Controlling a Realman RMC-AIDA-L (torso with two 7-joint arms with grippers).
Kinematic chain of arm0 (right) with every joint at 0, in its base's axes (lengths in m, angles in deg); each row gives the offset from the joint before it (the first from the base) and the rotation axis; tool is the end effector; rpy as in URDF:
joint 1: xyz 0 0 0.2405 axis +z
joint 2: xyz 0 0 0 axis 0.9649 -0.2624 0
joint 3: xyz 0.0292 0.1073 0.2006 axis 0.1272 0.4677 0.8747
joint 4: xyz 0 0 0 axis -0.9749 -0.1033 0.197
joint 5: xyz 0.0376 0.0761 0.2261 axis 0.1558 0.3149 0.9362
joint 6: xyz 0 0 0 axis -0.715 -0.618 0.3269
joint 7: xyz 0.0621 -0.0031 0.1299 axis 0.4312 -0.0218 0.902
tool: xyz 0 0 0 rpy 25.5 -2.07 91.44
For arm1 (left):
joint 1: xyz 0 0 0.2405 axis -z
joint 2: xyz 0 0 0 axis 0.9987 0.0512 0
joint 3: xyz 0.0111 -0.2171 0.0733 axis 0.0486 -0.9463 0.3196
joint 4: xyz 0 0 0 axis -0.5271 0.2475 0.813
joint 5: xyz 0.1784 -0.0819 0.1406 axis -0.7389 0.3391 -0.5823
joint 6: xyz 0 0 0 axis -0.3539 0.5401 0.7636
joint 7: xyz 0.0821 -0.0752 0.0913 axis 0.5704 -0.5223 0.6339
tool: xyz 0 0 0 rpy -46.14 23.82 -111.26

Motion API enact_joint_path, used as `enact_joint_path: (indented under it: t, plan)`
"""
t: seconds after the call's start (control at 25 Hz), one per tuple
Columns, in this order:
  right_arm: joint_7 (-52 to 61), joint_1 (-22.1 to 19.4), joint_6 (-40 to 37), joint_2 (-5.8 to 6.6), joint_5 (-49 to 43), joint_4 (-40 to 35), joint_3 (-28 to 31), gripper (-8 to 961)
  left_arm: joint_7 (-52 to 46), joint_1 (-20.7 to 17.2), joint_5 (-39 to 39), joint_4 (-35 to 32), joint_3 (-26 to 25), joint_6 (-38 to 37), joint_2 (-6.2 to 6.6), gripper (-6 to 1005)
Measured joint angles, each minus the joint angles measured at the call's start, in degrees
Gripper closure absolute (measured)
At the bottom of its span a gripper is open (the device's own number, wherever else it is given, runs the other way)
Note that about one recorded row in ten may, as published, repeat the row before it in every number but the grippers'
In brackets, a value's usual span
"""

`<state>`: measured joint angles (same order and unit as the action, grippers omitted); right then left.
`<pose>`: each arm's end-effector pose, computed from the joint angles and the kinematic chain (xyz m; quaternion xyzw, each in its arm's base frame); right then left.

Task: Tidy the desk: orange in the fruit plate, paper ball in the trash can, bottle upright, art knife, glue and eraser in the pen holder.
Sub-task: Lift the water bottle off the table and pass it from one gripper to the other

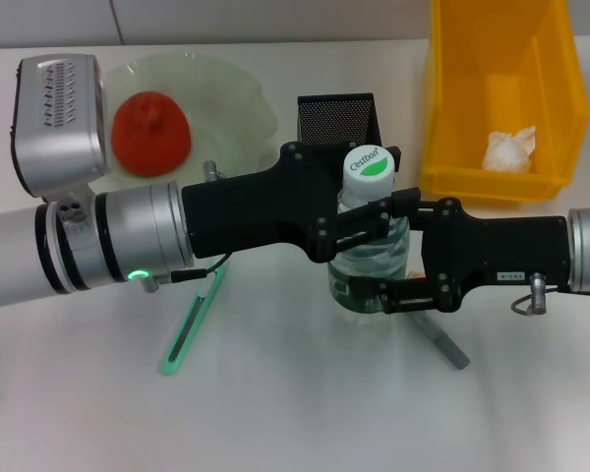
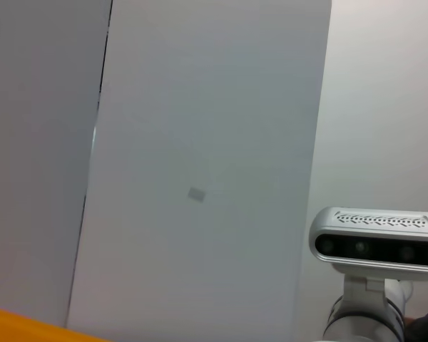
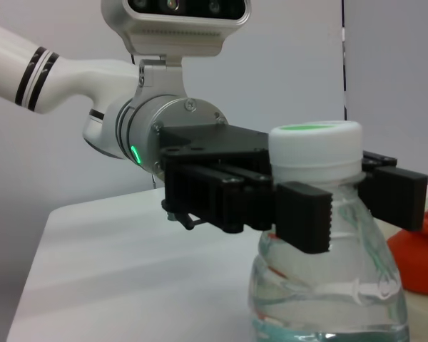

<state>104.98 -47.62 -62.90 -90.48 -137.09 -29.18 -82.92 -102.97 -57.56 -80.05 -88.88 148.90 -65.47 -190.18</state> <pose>0.2346 0.3265 -0.0232 -0.9637 0.0943 0.2377 0.0767 -0.1692 0.3260 -0.0686 -0.9156 -0.0952 -0.3853 0.0650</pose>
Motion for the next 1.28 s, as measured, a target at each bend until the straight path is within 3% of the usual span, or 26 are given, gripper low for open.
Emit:
enact_joint_path:
  t: [0.92, 1.28]
  plan:
    - [-0.09, -0.54, 0.16, -0.15, 0.21, 0.10, 0.04, 204, -0.29, -0.84, 0.03, -0.54, -0.19, -1.33, 0.06, 561]
    - [-0.77, -0.54, 0.76, -0.15, 0.29, 0.79, 0.07, 205, -0.93, -0.96, 0.33, -1.41, -4.52, -5.25, 0.19, 562]
